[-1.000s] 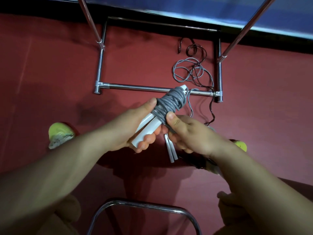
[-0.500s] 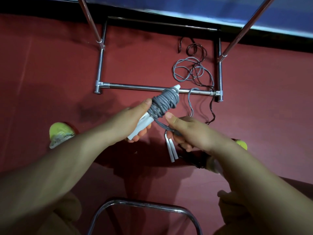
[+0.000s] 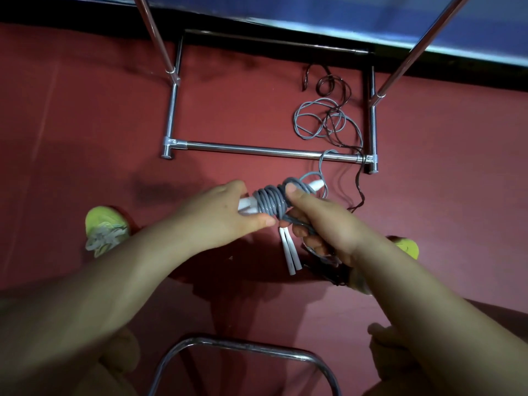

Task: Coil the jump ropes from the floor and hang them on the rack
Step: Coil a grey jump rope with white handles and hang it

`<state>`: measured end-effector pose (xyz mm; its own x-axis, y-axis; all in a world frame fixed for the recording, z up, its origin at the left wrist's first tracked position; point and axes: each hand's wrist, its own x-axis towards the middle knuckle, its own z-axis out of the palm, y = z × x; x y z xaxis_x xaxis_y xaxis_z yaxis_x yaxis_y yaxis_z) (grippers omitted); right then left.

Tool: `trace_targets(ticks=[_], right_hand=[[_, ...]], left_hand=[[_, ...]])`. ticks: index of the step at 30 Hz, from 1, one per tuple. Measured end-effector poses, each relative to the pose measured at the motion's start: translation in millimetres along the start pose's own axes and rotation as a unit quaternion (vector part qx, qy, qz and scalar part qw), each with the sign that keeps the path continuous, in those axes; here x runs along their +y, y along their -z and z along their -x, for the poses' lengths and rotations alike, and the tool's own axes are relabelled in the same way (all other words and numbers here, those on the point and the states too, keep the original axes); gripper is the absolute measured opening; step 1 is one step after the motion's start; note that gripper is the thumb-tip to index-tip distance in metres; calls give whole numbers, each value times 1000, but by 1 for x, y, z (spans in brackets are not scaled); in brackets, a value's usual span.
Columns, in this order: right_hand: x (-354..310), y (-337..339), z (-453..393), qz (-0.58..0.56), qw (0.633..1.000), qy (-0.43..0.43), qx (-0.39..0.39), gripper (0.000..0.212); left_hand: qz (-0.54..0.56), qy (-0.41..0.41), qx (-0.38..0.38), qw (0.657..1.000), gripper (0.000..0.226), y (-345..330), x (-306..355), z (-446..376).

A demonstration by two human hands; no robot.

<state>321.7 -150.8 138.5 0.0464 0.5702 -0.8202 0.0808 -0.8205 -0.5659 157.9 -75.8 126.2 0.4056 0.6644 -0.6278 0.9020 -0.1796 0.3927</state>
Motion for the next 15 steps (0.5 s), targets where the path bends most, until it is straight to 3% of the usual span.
trace_targets(ticks=[6, 9, 11, 15], right_hand=[[-1, -3, 3, -36, 998, 50, 18, 42], [-4, -1, 1, -48, 994, 90, 28, 40], [-3, 0, 1, -45, 991, 119, 33, 39], [-1, 2, 5, -37, 981, 189, 5, 33]], left_hand=[[9, -6, 4, 1000, 55, 3, 4, 2], [94, 10, -47, 994, 60, 4, -1, -2], [240, 36, -128, 962, 68, 4, -2, -1], [424, 82, -308, 848, 86, 9, -2, -2]])
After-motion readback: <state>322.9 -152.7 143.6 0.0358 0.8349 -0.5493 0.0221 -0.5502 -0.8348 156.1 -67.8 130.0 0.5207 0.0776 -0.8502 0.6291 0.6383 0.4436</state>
